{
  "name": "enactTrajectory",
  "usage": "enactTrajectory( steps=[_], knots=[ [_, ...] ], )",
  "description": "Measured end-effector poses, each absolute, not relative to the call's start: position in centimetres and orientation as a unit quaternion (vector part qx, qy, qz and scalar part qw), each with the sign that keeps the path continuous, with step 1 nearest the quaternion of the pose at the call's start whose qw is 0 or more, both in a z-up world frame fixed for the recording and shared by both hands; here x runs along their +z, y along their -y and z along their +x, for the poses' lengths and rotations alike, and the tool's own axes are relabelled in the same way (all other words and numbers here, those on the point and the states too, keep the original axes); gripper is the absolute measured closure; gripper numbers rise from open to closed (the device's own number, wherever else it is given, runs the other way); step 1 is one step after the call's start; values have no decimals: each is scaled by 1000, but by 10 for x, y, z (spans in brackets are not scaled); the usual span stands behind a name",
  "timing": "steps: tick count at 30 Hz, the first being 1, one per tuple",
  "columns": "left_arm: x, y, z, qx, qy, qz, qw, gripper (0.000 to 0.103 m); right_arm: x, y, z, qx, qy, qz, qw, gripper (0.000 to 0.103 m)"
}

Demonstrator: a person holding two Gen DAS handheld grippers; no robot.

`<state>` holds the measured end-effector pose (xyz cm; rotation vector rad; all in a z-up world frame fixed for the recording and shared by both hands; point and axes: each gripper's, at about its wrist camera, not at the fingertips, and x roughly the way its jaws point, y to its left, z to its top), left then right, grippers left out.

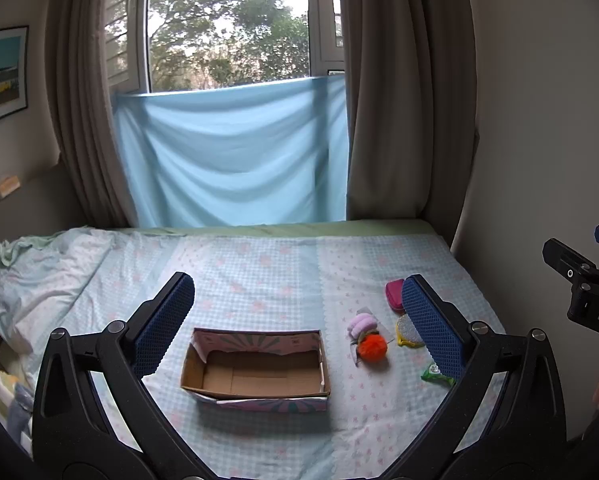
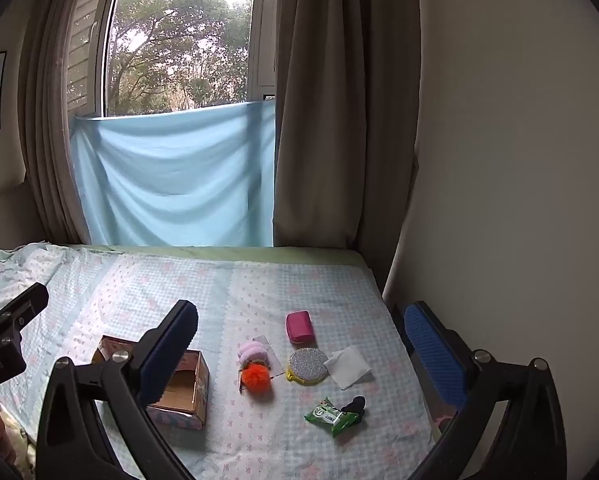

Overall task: Organize soft objects
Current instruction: 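Move both tools toward the items beside the cardboard box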

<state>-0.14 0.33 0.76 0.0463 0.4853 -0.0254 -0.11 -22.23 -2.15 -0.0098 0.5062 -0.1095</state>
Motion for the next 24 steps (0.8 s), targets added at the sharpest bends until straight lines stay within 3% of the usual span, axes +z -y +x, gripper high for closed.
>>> enactTrajectory(
  steps=[24],
  knots=[
    [5,-6,5,-18,-239,21,971,0,-22,216,5,-54,-250,-9,967,0]
  ],
)
